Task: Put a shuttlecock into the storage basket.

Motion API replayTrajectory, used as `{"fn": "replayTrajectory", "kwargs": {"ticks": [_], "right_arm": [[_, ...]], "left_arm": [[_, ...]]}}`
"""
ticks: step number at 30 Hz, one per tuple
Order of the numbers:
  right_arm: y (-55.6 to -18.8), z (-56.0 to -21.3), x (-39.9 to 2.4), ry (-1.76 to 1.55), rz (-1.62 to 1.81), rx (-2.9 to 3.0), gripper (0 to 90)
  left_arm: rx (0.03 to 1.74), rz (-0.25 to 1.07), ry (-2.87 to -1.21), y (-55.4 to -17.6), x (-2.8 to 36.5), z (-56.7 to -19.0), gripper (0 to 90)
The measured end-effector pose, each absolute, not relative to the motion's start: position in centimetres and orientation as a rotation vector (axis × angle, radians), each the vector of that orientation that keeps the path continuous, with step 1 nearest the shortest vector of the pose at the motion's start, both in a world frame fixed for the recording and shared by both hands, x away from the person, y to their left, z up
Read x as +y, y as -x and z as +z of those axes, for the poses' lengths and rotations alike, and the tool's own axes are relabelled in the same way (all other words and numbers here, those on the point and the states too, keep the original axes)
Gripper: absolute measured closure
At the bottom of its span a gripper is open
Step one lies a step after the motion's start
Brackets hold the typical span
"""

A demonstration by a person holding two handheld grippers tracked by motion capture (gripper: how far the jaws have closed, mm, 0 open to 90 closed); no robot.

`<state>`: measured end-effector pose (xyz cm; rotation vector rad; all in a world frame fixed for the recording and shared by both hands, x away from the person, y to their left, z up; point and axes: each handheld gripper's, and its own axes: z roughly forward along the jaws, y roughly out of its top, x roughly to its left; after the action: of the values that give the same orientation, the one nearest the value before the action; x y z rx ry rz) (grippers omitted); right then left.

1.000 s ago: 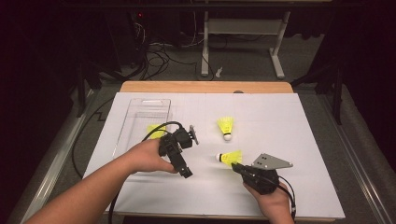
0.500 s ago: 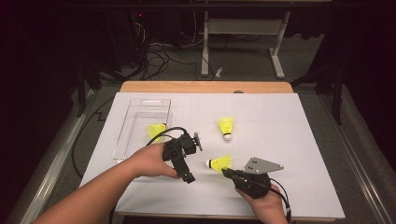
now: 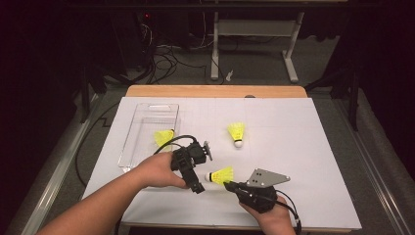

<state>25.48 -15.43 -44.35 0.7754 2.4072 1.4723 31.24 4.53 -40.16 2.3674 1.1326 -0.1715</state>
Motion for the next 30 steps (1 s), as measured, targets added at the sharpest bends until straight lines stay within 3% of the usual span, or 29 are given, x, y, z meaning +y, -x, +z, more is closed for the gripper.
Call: {"fn": "replayTrajectory", "kwargs": {"ticks": [30], "right_arm": [[-24.7, -44.0, -13.7, -0.689, 1.549, 2.454, 90.0]], "left_arm": [[1.074, -0.196, -2.379, -30.7, 4.4, -40.1, 34.1]]}}
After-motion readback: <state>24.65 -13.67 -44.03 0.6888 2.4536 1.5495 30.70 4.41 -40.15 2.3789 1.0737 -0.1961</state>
